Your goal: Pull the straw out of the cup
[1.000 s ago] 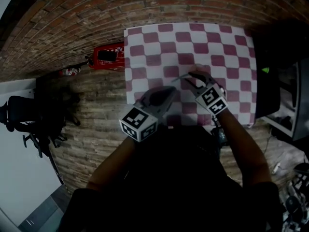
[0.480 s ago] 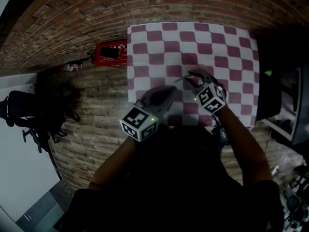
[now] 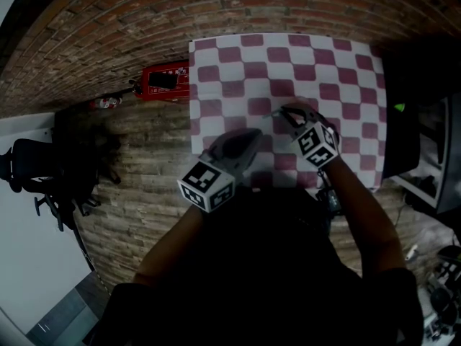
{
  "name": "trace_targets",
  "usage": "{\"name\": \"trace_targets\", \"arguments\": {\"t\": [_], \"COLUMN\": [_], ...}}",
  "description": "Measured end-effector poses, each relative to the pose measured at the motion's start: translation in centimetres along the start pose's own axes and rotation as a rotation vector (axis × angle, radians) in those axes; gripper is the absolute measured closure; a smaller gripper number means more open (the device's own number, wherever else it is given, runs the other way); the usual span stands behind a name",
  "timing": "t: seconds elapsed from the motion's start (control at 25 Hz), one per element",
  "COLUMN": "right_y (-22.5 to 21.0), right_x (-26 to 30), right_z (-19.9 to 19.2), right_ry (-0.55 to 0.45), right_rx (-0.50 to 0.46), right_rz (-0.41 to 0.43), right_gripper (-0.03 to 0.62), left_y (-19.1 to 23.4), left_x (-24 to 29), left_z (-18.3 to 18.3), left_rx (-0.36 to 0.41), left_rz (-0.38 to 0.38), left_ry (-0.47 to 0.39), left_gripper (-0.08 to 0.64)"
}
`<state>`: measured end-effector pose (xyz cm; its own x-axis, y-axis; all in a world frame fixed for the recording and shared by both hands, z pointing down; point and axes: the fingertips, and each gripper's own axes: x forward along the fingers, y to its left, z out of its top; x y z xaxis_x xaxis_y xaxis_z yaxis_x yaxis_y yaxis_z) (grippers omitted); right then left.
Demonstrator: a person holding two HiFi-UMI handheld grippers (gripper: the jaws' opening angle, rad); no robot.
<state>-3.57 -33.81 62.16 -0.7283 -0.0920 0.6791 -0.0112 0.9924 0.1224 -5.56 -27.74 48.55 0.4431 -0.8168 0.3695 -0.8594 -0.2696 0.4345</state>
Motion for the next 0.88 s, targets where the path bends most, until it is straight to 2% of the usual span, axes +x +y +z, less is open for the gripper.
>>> {"name": "trace_targets", "arguments": {"t": [0.2,0.44,0.64,0.88], "right_y": [-0.5,-1.9,-3.4,-4.0], "right_x": [-1.3,-3.7,-6.7,-10.2], "right_z": [0.9,2.2,4.1,6.1], "right_ry": [-0.041,-0.116,-0.182,-0.232], "right_rx": [0.038,0.168,0.244,0.288], "right_rz": [-0.038,-0.072,-0.139,-0.215], "right_gripper": [0.560,0.560,0.560,0.558], "left_y": [-0.1,-0.3,-0.3,-0.4], "left_x": [-0.3,-1.2,-2.5,-4.2], "left_z": [0.0,0.4,0.8,1.7], "left_rx": [0.005,0.015,0.032,0.054], "left_rz": [-0.004,-0.015,-0.031,-0.047], "left_ry": [-0.002,-0.012,-0.020,-0.043], "left_gripper": [0.549,0.548,0.548,0.548]}}
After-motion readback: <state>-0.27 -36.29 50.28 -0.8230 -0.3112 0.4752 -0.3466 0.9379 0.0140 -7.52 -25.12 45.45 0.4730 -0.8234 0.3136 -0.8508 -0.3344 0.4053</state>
